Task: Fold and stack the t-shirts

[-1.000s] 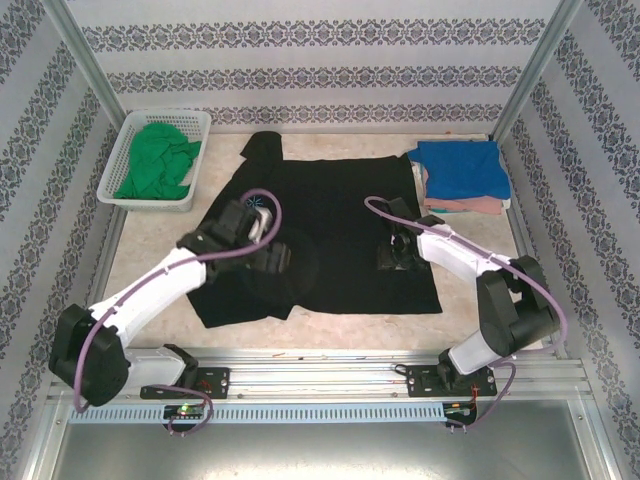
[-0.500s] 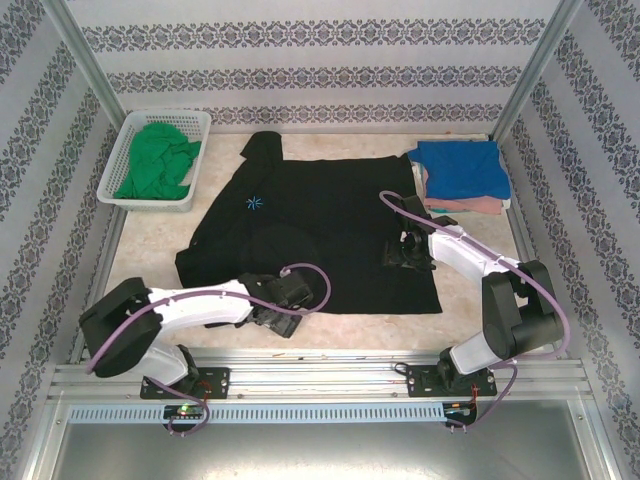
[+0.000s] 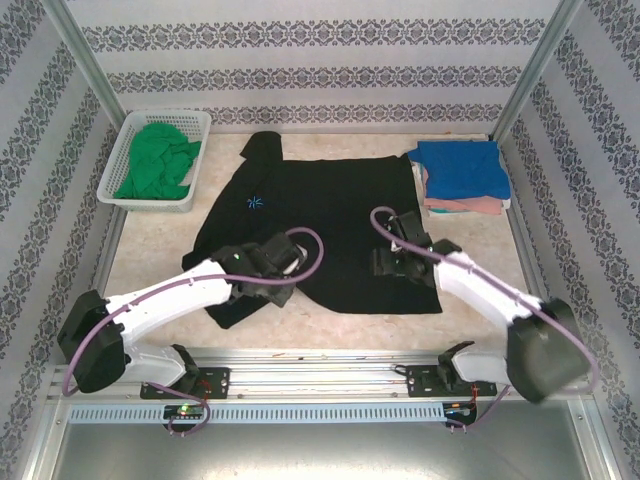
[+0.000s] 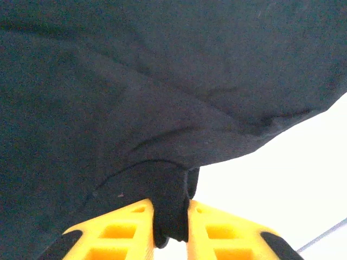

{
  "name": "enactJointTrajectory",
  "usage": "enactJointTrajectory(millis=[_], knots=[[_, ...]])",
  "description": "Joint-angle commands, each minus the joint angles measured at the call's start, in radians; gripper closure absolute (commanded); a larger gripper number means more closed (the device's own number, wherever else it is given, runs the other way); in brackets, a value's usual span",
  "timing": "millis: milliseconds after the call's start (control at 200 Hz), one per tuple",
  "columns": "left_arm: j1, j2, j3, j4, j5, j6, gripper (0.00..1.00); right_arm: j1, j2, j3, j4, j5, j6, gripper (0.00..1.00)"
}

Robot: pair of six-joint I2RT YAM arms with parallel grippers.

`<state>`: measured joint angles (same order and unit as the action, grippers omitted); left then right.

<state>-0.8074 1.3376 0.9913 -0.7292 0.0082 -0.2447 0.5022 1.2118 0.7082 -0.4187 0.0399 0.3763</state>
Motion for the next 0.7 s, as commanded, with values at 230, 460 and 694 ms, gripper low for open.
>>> enactJointTrajectory(millis=[230, 460, 694], knots=[[0.275, 0.288, 0.187, 0.051, 0.354, 0.290, 0.75, 0.180, -0.417, -0.297, 0.332, 0.113, -0.166, 0.22], [0.371, 0.448, 0.358, -0.040, 0.293, 0.279, 0.59, 0.345, -0.407, -0.358, 0.541, -0.013, -0.293, 0.25], [0.439, -0.035, -0.076, 0.225, 0.183, 0.042, 0.22, 0.545, -0.058, -0.221, 0.724, 0.026, -0.459, 0.27]])
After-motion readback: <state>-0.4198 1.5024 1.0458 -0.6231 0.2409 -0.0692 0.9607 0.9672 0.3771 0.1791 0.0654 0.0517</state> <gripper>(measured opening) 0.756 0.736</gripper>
